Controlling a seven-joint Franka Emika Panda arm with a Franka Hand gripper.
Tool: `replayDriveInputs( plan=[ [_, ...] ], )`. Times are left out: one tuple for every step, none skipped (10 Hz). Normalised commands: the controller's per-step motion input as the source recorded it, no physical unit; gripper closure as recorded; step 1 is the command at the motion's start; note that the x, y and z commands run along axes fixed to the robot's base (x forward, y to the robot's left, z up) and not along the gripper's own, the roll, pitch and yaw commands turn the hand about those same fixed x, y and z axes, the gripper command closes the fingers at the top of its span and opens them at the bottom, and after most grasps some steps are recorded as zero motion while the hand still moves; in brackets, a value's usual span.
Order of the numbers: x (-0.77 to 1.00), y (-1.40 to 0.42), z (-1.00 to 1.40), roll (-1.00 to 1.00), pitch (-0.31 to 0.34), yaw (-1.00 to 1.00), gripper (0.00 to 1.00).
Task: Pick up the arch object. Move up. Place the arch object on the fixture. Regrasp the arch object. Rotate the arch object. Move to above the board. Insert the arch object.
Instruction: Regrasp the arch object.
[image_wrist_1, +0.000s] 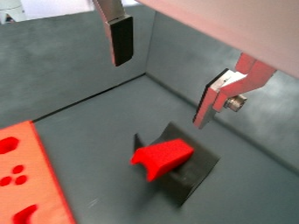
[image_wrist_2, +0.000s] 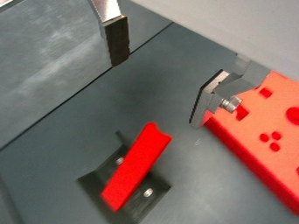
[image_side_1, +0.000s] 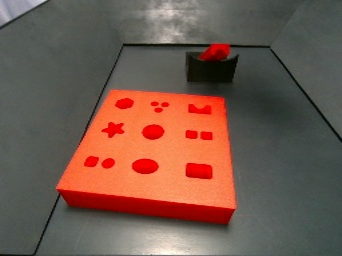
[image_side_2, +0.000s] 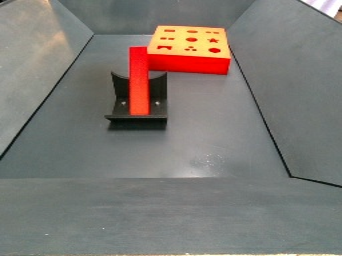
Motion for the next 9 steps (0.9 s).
replayDriveInputs(
  plan=[
    [0.04,-0.02,0.0,1.0,0.064,0.04,0.0],
    [0.06,-0.03,-0.01,1.0,0.078,0.05,0.0],
    [0.08,-0.03,-0.01,1.0,0.091,0.05,0.0],
    [0.09,-0.04,-0.01,1.0,0.113,0.06,0.0],
    [0.1,-0.04,0.0,1.0,0.125,0.07,0.0],
    [0.11,-0.05,-0.01,1.0,0.149,0.08,0.0],
    [0.11,-0.05,-0.01,1.0,0.171,0.1,0.0],
    [0.12,-0.05,-0.01,1.0,0.191,0.12,0.0],
    [0.12,-0.05,-0.01,1.0,0.221,0.16,0.0]
  ],
)
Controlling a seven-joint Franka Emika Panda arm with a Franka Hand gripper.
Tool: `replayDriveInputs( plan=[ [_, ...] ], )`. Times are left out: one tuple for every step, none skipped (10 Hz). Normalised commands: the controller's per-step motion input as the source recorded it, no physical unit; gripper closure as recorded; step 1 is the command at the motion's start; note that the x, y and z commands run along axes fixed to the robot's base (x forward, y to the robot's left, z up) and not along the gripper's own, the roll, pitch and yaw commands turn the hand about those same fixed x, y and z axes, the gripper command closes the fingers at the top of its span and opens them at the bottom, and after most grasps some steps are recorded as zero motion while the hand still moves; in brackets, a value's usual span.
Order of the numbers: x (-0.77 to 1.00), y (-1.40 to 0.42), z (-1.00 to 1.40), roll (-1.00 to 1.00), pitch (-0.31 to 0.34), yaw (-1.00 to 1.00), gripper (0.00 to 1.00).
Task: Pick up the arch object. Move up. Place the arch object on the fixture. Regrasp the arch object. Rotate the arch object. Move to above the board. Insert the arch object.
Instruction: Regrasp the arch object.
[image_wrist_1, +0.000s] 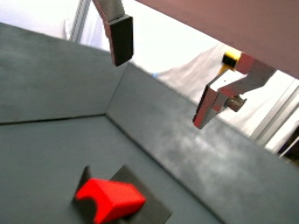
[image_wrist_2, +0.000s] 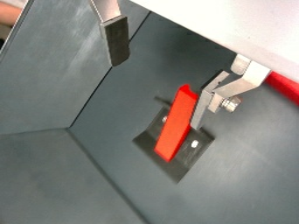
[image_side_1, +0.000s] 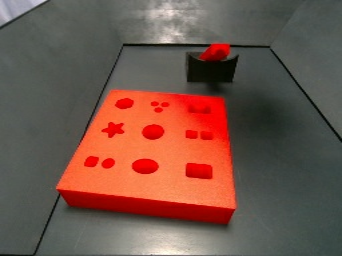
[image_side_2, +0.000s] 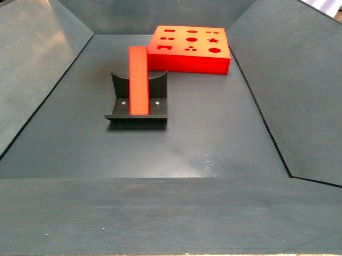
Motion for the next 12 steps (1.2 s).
replayDriveInputs(
  plan=[
    [0.12,-0.05,-0.01,1.0,0.242,0.2,0.0],
    [0.13,-0.06,-0.01,0.89,0.235,0.24,0.0],
    [0.14,-0.06,-0.01,0.72,0.204,0.26,0.0],
    [0.15,-0.06,-0.01,0.48,0.153,0.27,0.0],
    [0.17,-0.06,-0.01,0.32,0.115,0.28,0.0],
    [0.17,-0.04,0.0,0.22,0.073,0.27,0.0],
    [0.16,-0.05,-0.01,0.18,0.033,0.25,0.0],
    [0.13,-0.06,-0.01,0.17,0.005,0.22,0.0],
    [0.05,0.04,-1.0,0.12,-0.067,0.18,0.0],
    [0.05,0.04,-1.0,0.13,-0.072,0.15,0.0],
    [0.05,0.04,-1.0,0.11,-0.106,0.1,0.0],
    [0.06,0.03,-1.0,0.09,-0.121,0.07,0.0]
  ],
)
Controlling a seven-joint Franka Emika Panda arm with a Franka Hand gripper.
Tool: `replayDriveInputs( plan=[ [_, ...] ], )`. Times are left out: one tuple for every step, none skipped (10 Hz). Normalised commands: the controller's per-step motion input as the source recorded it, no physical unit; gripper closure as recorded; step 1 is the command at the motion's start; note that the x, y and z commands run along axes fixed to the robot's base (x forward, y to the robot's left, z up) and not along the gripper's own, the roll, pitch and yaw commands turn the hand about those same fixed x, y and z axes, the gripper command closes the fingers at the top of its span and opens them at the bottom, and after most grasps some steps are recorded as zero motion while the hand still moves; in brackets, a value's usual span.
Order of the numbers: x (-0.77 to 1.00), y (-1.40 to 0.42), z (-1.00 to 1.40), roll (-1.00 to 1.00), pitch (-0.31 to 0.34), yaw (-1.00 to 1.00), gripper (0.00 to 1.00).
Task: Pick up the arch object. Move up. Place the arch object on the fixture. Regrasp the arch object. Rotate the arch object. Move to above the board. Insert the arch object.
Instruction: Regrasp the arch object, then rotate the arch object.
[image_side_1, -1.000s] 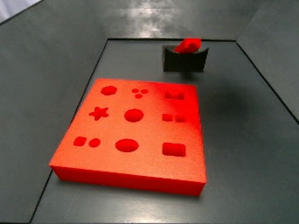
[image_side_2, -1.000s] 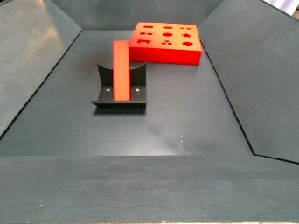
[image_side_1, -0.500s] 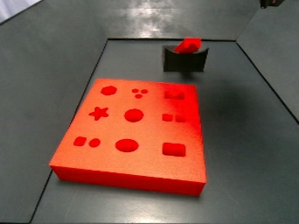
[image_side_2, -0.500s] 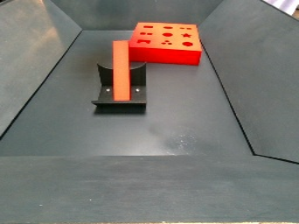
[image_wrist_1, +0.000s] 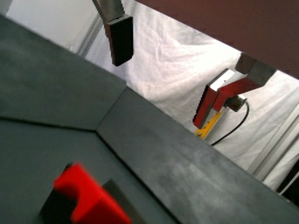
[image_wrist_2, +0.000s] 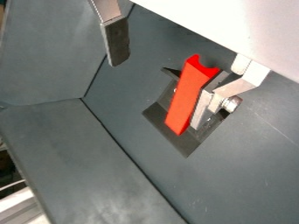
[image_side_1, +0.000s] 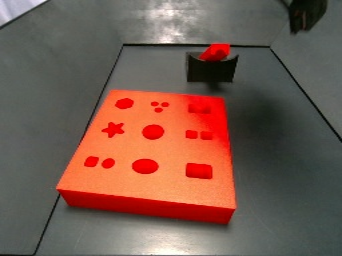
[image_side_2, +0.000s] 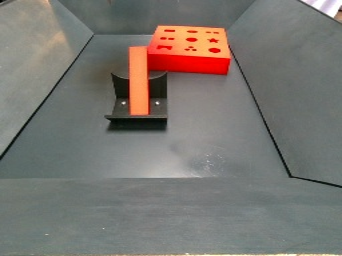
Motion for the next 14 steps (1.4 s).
replayDriveInputs(
  plan=[
    [0.06,0.03,-1.0,0.07,-0.125,0.04,0.0],
    [0.06,0.03,-1.0,0.06,-0.126,0.01,0.0],
    [0.07,0.03,-1.0,0.05,-0.118,-0.02,0.0],
    [0.07,0.03,-1.0,0.05,-0.106,-0.04,0.0],
    [0.07,0.02,-1.0,0.05,-0.091,-0.05,0.0],
    [0.07,0.02,-1.0,0.05,-0.071,-0.06,0.0],
    [0.07,0.02,-0.87,0.04,-0.046,-0.06,0.0],
    [0.07,0.01,-0.7,0.04,-0.028,-0.05,0.0],
    [0.06,0.0,-0.54,0.05,-0.006,-0.04,0.0],
    [0.07,0.0,-0.38,0.05,0.006,-0.03,0.0],
    [0.07,0.0,-0.18,0.05,0.026,-0.01,0.0],
    [0.0,0.0,0.0,0.0,0.0,0.0,1.0],
    [-0.99,0.4,1.0,0.0,0.0,0.0,1.0],
    [-0.99,0.39,1.0,-0.03,-0.024,0.0,1.0]
  ],
)
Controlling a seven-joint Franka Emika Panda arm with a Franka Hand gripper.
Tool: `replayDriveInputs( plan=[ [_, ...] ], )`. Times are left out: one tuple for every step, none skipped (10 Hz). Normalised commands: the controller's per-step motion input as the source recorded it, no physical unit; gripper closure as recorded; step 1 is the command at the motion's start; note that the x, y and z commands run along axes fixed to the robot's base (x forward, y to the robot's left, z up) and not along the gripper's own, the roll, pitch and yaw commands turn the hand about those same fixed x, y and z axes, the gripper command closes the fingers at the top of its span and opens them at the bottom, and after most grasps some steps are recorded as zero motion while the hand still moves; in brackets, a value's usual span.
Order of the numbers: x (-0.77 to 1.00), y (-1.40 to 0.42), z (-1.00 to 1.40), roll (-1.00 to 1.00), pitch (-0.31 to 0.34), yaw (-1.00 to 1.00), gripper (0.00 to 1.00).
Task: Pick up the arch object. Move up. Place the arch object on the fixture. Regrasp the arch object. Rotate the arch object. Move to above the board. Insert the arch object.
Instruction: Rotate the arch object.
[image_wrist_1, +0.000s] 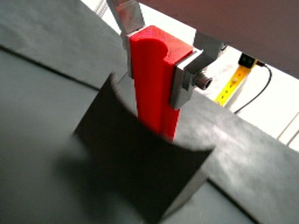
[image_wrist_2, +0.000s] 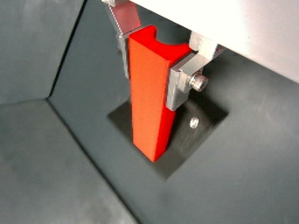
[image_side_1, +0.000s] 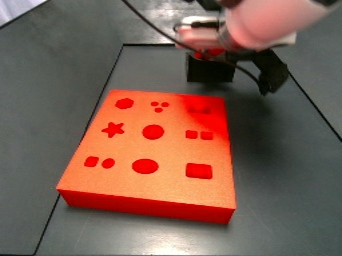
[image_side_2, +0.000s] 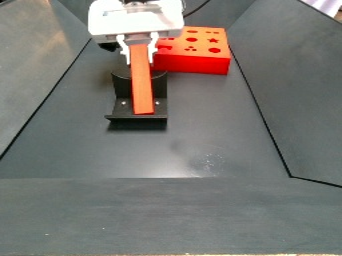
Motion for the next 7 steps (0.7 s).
replayDriveInputs(
  plan=[
    [-1.0,0.36,0.98,-0.1,-0.07,0.0,1.0],
    [-1.0,0.32,0.96,-0.12,-0.093,-0.01,1.0],
    [-1.0,0.3,0.94,-0.12,-0.106,-0.02,1.0],
    [-1.0,0.27,0.9,-0.13,-0.121,-0.04,1.0],
    [-1.0,0.25,0.86,-0.14,-0.129,-0.06,1.0],
    [-1.0,0.22,0.8,-0.14,-0.128,-0.08,1.0],
    [-1.0,0.2,0.76,-0.14,-0.126,-0.1,1.0]
  ],
)
